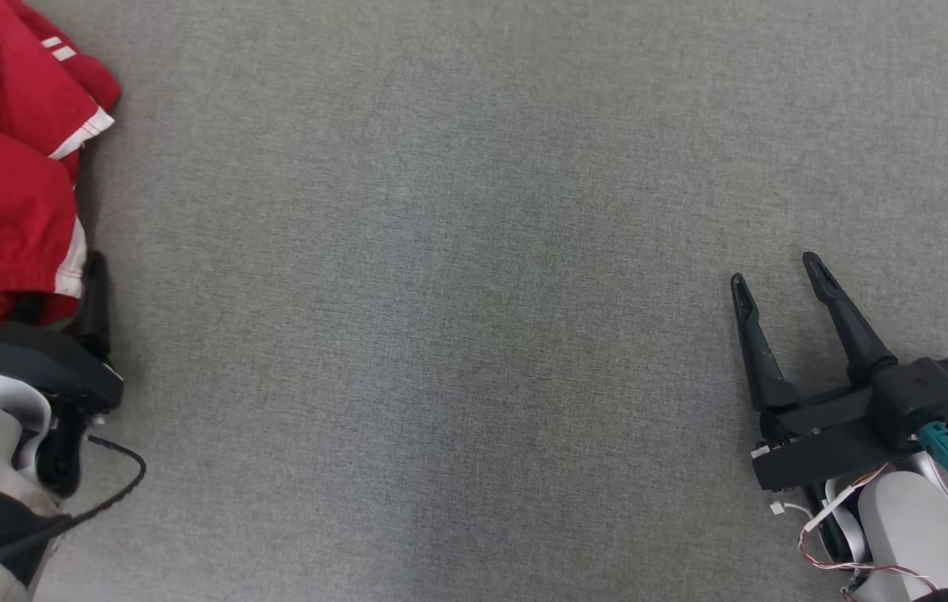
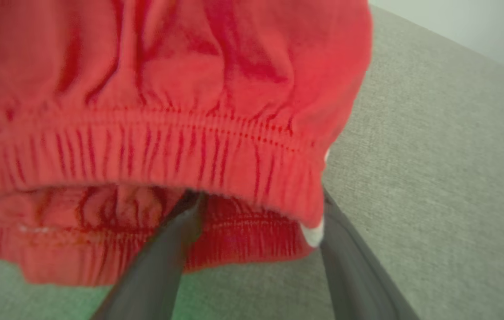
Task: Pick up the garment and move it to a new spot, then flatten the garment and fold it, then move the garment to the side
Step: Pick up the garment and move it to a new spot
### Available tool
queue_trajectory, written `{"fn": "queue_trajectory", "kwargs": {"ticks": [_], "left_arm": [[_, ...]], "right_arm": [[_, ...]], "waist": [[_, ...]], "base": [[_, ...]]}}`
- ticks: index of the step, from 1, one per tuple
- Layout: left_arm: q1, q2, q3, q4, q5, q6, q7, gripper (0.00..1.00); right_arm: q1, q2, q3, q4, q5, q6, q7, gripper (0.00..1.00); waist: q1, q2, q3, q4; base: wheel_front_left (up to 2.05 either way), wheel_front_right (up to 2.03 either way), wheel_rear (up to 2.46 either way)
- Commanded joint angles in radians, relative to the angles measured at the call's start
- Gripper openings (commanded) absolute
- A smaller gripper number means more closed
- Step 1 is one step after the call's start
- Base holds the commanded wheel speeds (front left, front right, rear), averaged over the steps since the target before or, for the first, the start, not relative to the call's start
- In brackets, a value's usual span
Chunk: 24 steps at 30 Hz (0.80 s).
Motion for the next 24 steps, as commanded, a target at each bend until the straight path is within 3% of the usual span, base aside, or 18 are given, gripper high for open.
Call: {"fn": "queue_trajectory", "kwargs": {"ticks": [1,7,8,9,16,24], "left_arm": [[-0.006,-0.012,-0.008,0.043,0.003,0.003,0.001,1.00],[-0.045,-0.034,-0.023,0.156,0.033,0.029,-0.006,1.00],[-0.049,-0.039,-0.029,0.172,0.038,0.029,0.001,0.63],[-0.052,-0.044,-0.030,0.186,0.037,0.031,0.004,0.00],[-0.103,-0.032,-0.052,0.217,0.065,0.019,-0.003,0.00],[-0.228,0.032,-0.096,0.076,0.196,0.004,-0.045,0.00]], "right_arm": [[0.017,-0.006,-0.004,0.022,-0.002,0.001,0.003,1.00],[0.017,0.003,-0.007,0.025,-0.007,0.001,0.005,1.00],[0.017,0.005,-0.008,0.028,-0.007,0.001,0.005,1.00],[0.016,0.007,-0.008,0.029,-0.006,0.001,0.005,1.00],[0.014,0.029,-0.001,0.035,0.006,0.001,0.004,1.00],[0.036,0.065,0.003,0.055,0.025,0.001,0.002,1.00]], "waist": [[0.0001,0.0000,0.011,-0.009],[0.0001,0.0000,0.016,-0.013],[0.0001,0.0000,0.014,-0.012],[0.0001,0.0000,0.013,-0.011],[0.0001,0.0000,-0.019,0.003],[0.0001,0.0000,-0.107,0.029]], "base": [[0.00,0.00,0.00],[0.00,0.00,0.00],[0.00,0.00,0.00],[0.00,0.00,0.00],[0.00,0.00,0.00],[0.00,0.00,0.00]]}}
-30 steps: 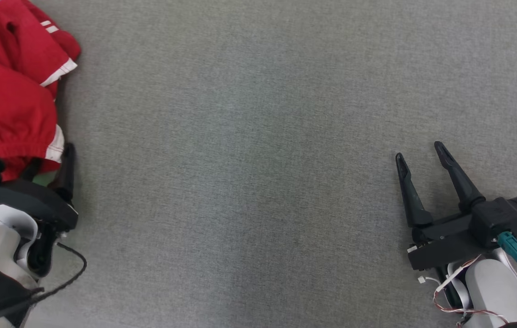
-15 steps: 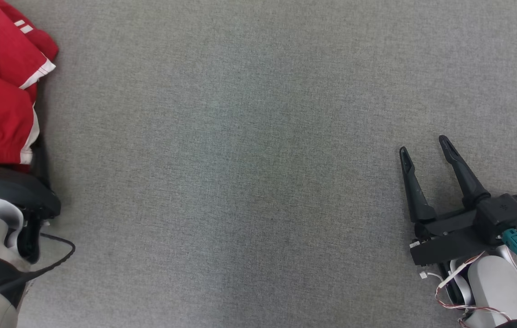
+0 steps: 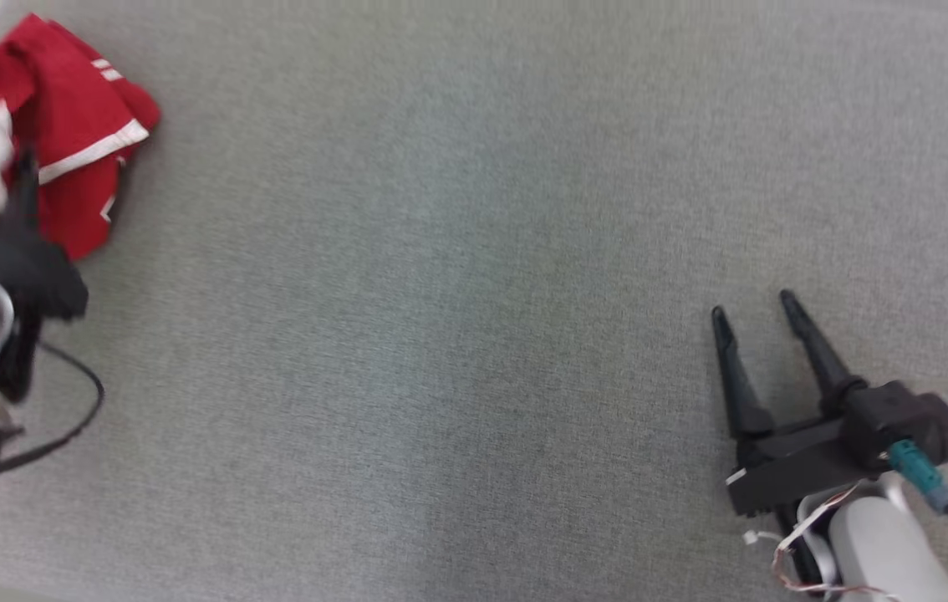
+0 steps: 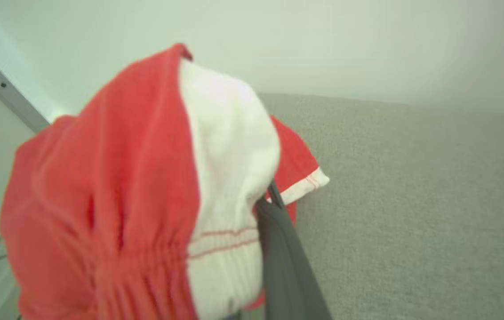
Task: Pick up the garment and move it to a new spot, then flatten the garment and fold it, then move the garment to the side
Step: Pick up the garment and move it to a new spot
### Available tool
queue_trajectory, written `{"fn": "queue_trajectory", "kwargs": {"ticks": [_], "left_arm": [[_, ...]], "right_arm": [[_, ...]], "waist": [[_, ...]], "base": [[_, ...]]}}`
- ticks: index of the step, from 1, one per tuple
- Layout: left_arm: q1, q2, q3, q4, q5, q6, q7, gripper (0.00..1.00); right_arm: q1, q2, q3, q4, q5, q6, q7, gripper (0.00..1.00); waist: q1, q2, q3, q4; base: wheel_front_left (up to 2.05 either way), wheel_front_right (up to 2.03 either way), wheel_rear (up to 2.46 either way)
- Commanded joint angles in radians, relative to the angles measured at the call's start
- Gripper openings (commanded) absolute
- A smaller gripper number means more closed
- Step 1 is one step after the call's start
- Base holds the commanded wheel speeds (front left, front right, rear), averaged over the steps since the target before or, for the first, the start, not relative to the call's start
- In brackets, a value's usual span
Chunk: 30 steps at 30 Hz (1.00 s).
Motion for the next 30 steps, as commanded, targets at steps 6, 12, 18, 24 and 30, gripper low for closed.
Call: {"fn": "queue_trajectory", "kwargs": {"ticks": [6,12,18,24,30], "left_arm": [[-0.072,0.054,0.011,-0.201,0.155,0.011,-0.005,0.00],[-0.079,0.027,-0.004,-0.396,0.251,0.026,-0.005,0.00],[-0.077,-0.040,-0.049,-0.529,0.276,0.031,-0.002,0.00],[-0.040,-0.192,-0.095,-0.593,0.249,0.017,-0.003,0.00],[0.008,-0.279,-0.075,-0.583,0.246,0.004,-0.005,0.00]], "right_arm": [[0.033,0.042,0.004,0.020,0.013,0.001,0.000,1.00],[0.057,0.087,0.007,0.036,0.023,0.001,0.000,1.00],[0.075,0.114,0.001,0.045,0.028,0.001,0.000,1.00],[0.096,0.135,-0.002,0.056,0.029,0.001,0.000,1.00],[0.109,0.137,-0.017,0.057,0.026,0.001,0.000,1.00]], "waist": [[-0.0001,-0.0001,-0.103,0.006],[-0.0001,-0.0001,-0.171,-0.045],[-0.0001,-0.0001,-0.211,-0.148],[-0.0001,-0.0001,-0.240,-0.314],[-0.0001,-0.0001,-0.235,-0.429]], "base": [[0.00,0.00,0.00],[0.00,0.00,0.00],[0.00,0.00,0.00],[0.00,0.00,0.00],[0.00,0.00,0.00]]}}
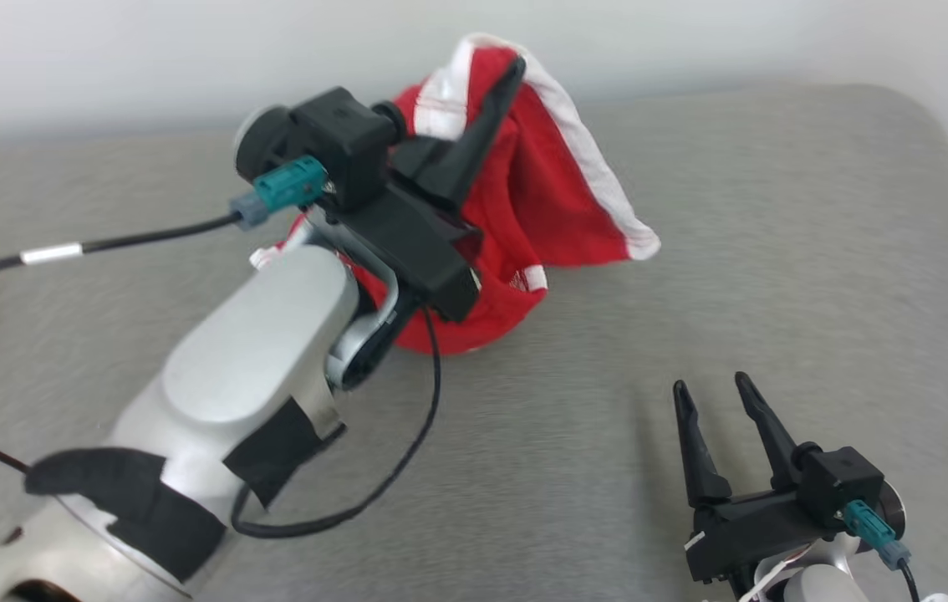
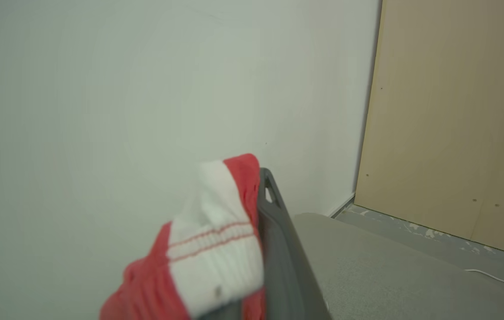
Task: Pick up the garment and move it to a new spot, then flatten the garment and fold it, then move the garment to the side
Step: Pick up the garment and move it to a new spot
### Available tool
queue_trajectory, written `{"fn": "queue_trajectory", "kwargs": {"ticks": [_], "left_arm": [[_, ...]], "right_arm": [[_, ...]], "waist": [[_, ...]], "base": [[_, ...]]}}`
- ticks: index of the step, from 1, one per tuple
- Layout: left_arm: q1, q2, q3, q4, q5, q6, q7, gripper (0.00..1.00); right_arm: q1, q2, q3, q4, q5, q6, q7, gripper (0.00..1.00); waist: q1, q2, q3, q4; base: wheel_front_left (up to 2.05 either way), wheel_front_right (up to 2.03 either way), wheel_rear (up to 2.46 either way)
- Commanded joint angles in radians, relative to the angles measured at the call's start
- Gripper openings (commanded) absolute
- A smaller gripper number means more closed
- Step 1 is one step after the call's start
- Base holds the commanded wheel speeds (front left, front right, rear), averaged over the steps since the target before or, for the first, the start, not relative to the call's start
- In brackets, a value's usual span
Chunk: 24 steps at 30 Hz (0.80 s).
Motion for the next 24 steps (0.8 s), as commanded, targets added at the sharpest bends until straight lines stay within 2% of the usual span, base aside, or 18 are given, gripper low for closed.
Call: {"fn": "queue_trajectory", "kwargs": {"ticks": [1,7,17,23,24], "left_arm": [[0.034,-0.005,0.016,0.010,0.011,-0.006,-0.003,0.00],[0.179,-0.027,0.047,0.082,0.018,-0.014,-0.003,0.00],[0.396,0.026,0.082,0.219,-0.005,-0.014,-0.003,0.00],[0.497,0.060,0.155,0.250,-0.011,-0.014,-0.004,0.00],[0.511,0.063,0.181,0.247,-0.003,-0.014,-0.004,0.38]], "right_arm": [[0.014,0.005,-0.004,-0.001,-0.001,0.001,0.000,1.00],[0.021,0.011,-0.021,-0.006,-0.001,0.001,0.000,1.00],[0.009,0.008,-0.032,-0.006,-0.013,0.001,0.000,1.00],[0.025,0.009,-0.023,-0.003,-0.014,0.001,0.000,1.00],[0.028,0.009,-0.020,-0.002,-0.012,0.001,0.000,1.00]], "waist": [[0.0001,0.0000,-0.017,-0.124],[0.0001,0.0000,-0.004,-0.147],[0.0001,0.0000,-0.013,-0.099],[0.0001,0.0000,-0.054,-0.059],[0.0001,0.0000,-0.061,-0.055]], "base": [[0.00,0.00,0.00],[0.00,0.00,0.00],[0.00,0.00,0.00],[0.00,0.00,0.00],[0.00,0.00,0.00]]}}
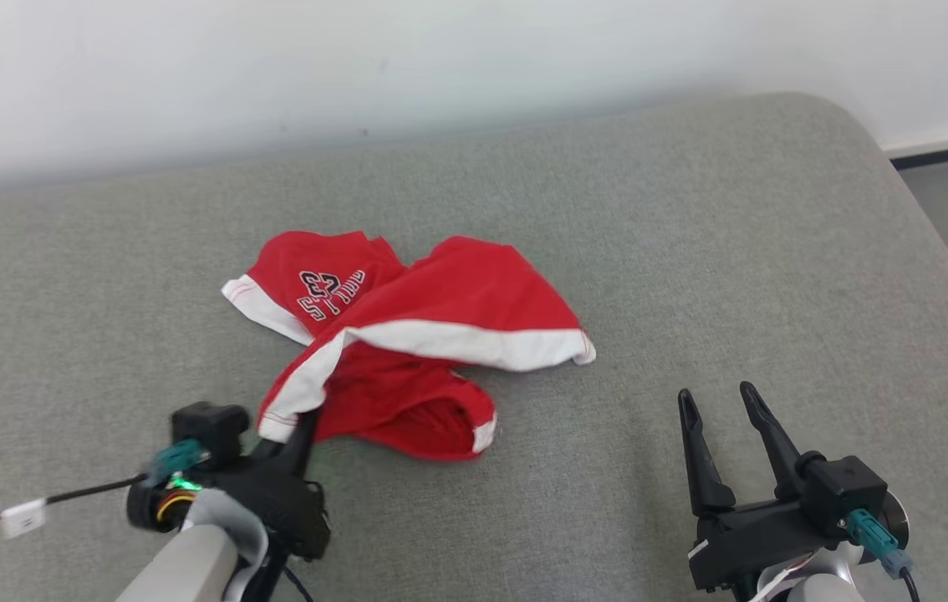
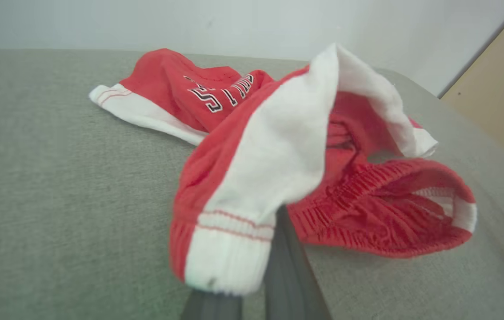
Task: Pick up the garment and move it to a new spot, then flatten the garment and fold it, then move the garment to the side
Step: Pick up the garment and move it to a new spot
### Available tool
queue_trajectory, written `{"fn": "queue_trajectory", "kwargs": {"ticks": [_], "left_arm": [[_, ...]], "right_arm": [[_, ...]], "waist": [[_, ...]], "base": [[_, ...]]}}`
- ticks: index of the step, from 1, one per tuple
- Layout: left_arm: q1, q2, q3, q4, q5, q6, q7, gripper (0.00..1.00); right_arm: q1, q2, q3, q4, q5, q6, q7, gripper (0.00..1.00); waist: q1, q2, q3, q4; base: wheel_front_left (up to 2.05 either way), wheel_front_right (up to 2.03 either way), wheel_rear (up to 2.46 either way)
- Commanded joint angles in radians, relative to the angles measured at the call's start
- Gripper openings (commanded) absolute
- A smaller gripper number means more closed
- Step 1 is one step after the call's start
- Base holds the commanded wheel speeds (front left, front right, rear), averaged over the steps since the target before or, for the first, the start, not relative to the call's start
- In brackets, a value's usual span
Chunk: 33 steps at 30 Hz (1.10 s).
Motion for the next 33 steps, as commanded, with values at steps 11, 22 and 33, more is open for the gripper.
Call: {"fn": "queue_trajectory", "kwargs": {"ticks": [11,22,33], "left_arm": [[0.307,-0.056,0.335,-0.161,0.279,0.033,-0.003,1.00],[0.517,-0.177,0.643,-0.353,0.509,0.067,-0.004,1.00],[0.600,-0.215,0.787,-0.473,0.624,0.069,-0.004,1.00]], "right_arm": [[0.048,0.005,0.023,0.015,-0.004,0.001,0.000,1.00],[0.085,0.010,0.000,0.001,-0.019,0.001,0.000,1.00],[0.105,0.016,-0.037,0.002,-0.039,0.001,0.000,1.00]], "waist": [[0.0000,0.0000,-0.107,0.018],[0.0000,0.0000,-0.147,0.024],[0.0000,0.0000,-0.156,0.056]], "base": [[0.00,0.00,0.00],[0.00,0.00,0.00],[0.00,0.00,0.00]]}}
